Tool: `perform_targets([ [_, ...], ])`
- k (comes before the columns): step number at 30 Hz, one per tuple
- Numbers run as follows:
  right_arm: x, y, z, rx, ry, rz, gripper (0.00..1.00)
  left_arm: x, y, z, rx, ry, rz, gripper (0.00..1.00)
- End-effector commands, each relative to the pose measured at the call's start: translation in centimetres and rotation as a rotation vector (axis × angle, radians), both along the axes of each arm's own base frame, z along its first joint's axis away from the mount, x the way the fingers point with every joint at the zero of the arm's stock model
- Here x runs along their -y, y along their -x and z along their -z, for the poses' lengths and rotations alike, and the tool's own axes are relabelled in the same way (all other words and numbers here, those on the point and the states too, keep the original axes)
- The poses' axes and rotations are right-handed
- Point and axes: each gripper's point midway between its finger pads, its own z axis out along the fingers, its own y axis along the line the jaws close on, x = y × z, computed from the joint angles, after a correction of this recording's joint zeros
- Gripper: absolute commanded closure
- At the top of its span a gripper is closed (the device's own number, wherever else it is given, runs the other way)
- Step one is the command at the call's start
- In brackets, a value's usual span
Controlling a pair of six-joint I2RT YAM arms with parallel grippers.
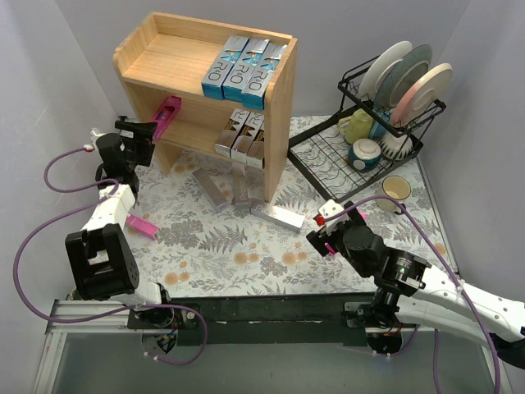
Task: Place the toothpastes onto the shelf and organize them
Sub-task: Adjust the toothpaste on the shelf.
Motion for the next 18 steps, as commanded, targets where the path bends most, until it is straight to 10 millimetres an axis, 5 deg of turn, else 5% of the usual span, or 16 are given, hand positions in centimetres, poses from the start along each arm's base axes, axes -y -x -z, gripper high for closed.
perform_targets([
  [1,0.0,-0.4,-0.9,0.022,-0.038,0.021,0.06,-1.0,0.4,-2.8,0.025,-0.073,-0.035,0.12],
  [4,0.0,-0.4,-1.0,0.024,-0.043,0.021,0.06,-1.6,1.1,-3.7,0.012,-0.136,-0.059,0.02],
  [8,0.0,-0.3,-1.2,0.026,-0.052,0.017,0.06,-3.0,3.2,-4.1,-0.062,-0.246,-0.128,0.02],
  [12,-0.1,-0.2,-1.3,0.025,-0.058,0.009,0.06,-5.7,6.8,-2.4,-0.214,-0.354,-0.266,0.02],
  [18,-0.6,0.0,-1.3,0.018,-0.063,-0.016,0.06,-9.2,14.3,3.4,-0.484,-0.458,-0.474,0.02],
])
